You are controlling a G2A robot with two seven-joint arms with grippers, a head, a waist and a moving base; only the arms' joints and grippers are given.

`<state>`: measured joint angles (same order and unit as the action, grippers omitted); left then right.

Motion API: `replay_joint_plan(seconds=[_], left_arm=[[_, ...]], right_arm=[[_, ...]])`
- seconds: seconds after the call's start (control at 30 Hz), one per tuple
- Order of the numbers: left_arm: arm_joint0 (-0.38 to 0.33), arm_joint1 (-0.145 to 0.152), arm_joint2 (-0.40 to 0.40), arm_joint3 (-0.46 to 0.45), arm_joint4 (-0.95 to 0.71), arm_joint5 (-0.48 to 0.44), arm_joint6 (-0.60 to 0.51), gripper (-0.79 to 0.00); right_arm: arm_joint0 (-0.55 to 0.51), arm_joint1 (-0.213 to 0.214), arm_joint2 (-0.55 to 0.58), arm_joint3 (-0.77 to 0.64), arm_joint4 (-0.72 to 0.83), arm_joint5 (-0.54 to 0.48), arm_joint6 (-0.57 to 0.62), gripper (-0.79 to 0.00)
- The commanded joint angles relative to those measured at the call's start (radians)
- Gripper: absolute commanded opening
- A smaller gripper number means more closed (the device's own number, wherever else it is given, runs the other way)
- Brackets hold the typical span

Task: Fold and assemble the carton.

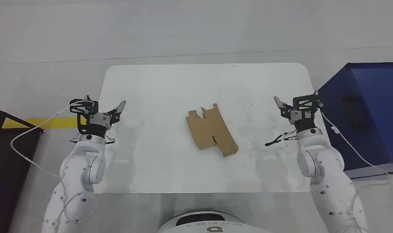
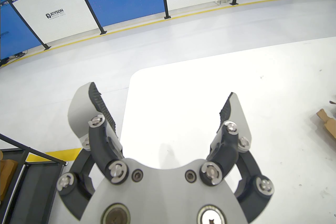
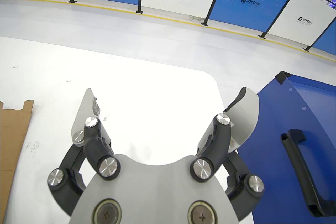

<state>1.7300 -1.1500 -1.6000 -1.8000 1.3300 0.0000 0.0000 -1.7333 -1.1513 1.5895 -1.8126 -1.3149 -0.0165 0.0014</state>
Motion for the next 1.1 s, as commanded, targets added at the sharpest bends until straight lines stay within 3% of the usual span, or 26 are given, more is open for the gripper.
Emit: replay_joint_plan(seconds=[0.0,0.23,0.3,0.67,0.8,0.93,1.07], left_arm=[[0.000,0.000,0.000,0.000,0.000,0.000,0.000,0.000],[0.000,0.000,0.000,0.000,0.000,0.000,0.000,0.000],[0.000,0.000,0.000,0.000,0.000,0.000,0.000,0.000],[0.000,0.000,0.000,0.000,0.000,0.000,0.000,0.000],[0.000,0.000,0.000,0.000,0.000,0.000,0.000,0.000],[0.000,0.000,0.000,0.000,0.000,0.000,0.000,0.000],[0.000,0.000,0.000,0.000,0.000,0.000,0.000,0.000]], right_arm=[[-0.009,0.000,-0.022,-0.043,0.041,-0.080,0.014,0.000],[-0.034,0.003,-0.107,-0.159,0.037,-0.258,0.141,0.000],[-0.035,0.002,-0.142,-0.169,-0.020,-0.245,0.169,0.000],[-0.041,0.002,-0.159,-0.166,-0.025,-0.258,0.181,0.000],[-0.037,0.000,-0.251,-0.185,-0.014,-0.353,0.249,0.000],[-0.025,0.001,-0.332,-0.192,-0.106,-0.409,0.351,0.000],[-0.015,0.003,-0.368,-0.192,-0.184,-0.410,0.428,0.000]])
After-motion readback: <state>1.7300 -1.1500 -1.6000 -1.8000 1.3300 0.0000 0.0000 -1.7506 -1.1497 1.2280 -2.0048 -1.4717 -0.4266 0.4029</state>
